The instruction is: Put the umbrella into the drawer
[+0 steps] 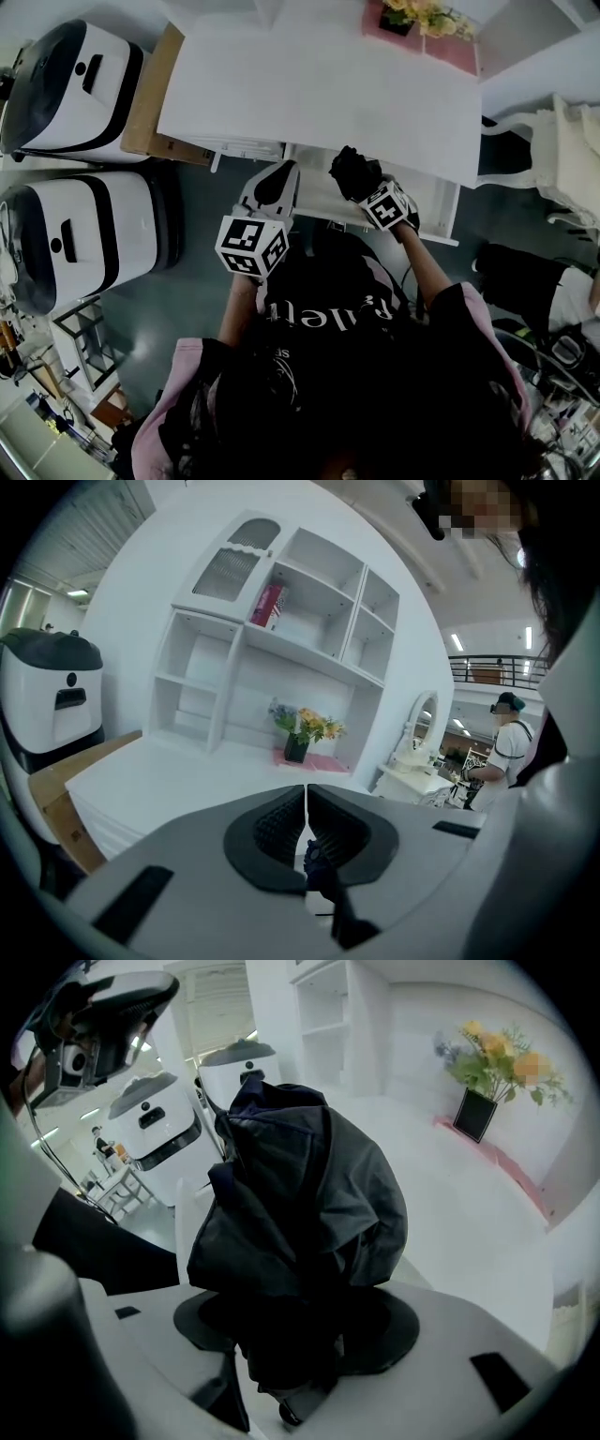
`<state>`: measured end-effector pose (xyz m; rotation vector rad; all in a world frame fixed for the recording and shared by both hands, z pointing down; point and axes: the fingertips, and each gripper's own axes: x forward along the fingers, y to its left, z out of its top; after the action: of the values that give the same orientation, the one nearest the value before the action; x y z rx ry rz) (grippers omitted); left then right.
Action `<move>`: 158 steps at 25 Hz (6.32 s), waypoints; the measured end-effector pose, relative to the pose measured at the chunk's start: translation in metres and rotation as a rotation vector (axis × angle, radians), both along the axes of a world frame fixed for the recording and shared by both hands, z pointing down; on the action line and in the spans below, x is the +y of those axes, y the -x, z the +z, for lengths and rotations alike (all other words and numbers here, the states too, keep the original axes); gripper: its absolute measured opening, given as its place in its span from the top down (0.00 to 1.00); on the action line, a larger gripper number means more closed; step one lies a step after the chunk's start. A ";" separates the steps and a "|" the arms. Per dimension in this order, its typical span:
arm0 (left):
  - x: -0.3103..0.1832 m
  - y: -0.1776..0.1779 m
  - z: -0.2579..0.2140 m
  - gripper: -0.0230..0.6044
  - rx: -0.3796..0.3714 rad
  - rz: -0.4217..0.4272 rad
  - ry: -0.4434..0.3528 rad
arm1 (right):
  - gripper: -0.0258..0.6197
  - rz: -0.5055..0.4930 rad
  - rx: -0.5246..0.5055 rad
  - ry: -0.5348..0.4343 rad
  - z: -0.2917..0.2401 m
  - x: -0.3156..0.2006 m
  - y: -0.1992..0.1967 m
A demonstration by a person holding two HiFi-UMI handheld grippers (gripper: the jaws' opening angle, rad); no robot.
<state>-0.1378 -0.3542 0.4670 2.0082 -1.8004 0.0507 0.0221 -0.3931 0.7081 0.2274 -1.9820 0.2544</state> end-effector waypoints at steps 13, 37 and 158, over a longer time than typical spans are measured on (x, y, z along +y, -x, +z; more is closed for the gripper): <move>0.018 0.015 0.014 0.93 0.008 -0.057 0.053 | 0.53 -0.073 0.221 0.005 0.086 0.004 -0.008; 0.018 0.003 0.017 0.93 -0.002 0.025 0.055 | 0.52 0.124 0.240 0.071 0.100 -0.008 -0.015; 0.513 -0.136 -0.029 0.93 0.000 0.359 -0.132 | 0.87 0.573 -0.790 -0.250 -0.240 0.535 -0.049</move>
<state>-0.0015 0.1591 0.4378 2.4032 -1.4559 0.0414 0.0707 0.1416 0.4685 0.9847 -2.6932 0.5194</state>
